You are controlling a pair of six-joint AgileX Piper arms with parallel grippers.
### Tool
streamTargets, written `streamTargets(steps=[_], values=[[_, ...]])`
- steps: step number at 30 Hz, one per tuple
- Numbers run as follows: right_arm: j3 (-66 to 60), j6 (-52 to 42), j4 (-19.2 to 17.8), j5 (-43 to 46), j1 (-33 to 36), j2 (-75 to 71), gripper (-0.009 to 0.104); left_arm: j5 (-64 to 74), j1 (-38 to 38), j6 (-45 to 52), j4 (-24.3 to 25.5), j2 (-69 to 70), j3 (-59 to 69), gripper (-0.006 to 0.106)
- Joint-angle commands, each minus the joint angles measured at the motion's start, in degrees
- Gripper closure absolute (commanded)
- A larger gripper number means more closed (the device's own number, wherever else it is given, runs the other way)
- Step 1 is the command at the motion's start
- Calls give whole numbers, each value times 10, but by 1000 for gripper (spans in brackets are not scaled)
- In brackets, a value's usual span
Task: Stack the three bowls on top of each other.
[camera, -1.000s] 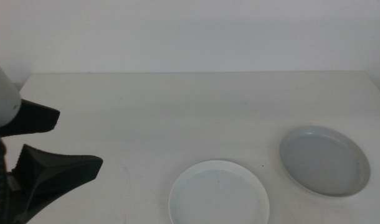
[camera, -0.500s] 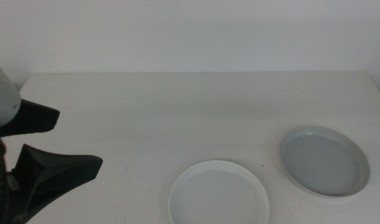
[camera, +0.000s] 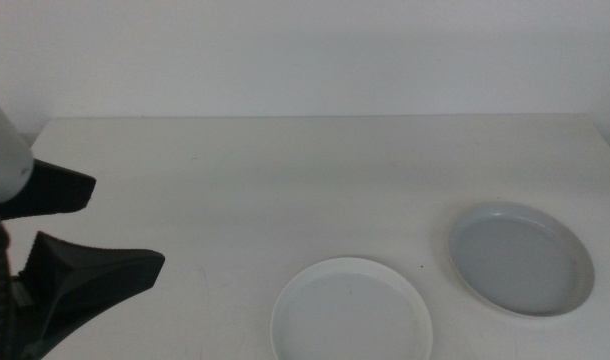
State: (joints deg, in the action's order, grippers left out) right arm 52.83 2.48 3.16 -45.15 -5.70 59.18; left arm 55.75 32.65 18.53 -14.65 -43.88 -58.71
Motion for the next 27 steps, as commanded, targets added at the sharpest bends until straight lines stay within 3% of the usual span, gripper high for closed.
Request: streamTargets(steps=[1,27], values=[[47,-1,-2,-5,-3,39,50,-36,0,-8,-8,1,-18,-4],[78,29,-2,26,-4,353,50,-36,0,-8,-8,1,-18,-4]])
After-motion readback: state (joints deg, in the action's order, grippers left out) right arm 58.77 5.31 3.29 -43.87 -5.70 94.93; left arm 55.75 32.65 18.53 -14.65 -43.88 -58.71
